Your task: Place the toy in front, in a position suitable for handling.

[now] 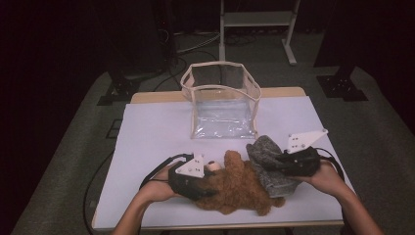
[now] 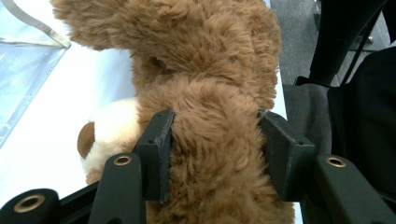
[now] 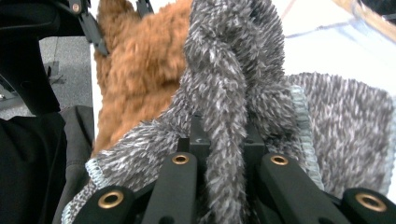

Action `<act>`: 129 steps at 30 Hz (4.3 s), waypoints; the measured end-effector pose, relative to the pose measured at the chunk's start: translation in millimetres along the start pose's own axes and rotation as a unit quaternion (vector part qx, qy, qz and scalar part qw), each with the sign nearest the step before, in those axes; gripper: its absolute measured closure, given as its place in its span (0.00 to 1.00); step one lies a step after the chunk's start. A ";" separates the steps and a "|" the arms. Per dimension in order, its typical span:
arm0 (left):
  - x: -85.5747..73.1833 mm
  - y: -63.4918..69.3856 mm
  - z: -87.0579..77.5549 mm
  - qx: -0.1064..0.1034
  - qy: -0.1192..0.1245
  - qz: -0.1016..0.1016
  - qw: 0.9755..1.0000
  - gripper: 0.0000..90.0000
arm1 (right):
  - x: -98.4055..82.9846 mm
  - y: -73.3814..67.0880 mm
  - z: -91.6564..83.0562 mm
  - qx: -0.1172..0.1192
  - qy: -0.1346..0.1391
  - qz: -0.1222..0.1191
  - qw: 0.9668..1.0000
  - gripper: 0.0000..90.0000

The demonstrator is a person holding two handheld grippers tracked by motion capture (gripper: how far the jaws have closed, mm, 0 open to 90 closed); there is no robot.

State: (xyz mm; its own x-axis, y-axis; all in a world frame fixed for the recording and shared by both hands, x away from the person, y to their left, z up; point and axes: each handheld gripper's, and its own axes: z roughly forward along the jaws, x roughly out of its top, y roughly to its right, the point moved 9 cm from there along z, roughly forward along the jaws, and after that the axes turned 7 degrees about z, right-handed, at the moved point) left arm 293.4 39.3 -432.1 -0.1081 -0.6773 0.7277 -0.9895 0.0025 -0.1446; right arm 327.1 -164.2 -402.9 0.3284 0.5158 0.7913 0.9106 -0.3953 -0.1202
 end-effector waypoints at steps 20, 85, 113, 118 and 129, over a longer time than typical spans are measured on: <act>1.4 2.4 0.6 -0.005 0.001 0.001 1.000 0.53 | -14.6 25.8 -20.3 -0.024 -0.001 0.034 0.999 0.89; 9.9 -5.5 9.7 -0.001 0.004 -0.004 1.000 0.54 | 17.9 -24.5 27.9 0.039 -0.013 -0.014 0.999 0.89; 20.1 -12.9 27.5 0.021 0.020 -0.009 1.000 0.56 | 26.2 -29.9 5.1 0.014 0.005 -0.027 1.000 0.89; 18.1 -13.2 24.3 0.025 0.025 -0.013 0.999 0.55 | -2.2 -10.1 15.5 -0.008 -0.032 -0.005 0.999 0.89; 25.2 -13.3 34.6 0.028 0.027 -0.010 0.999 0.55 | -35.1 8.0 -19.5 -0.035 -0.022 0.039 0.998 0.89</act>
State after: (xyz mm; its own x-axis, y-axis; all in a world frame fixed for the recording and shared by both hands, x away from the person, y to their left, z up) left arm 307.1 -3.3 -435.0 -0.0954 -0.6355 0.7662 -0.9847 -0.0526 -0.1663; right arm 317.9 -200.4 -419.9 0.4099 0.5141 0.7535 0.8628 -0.4864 -0.1375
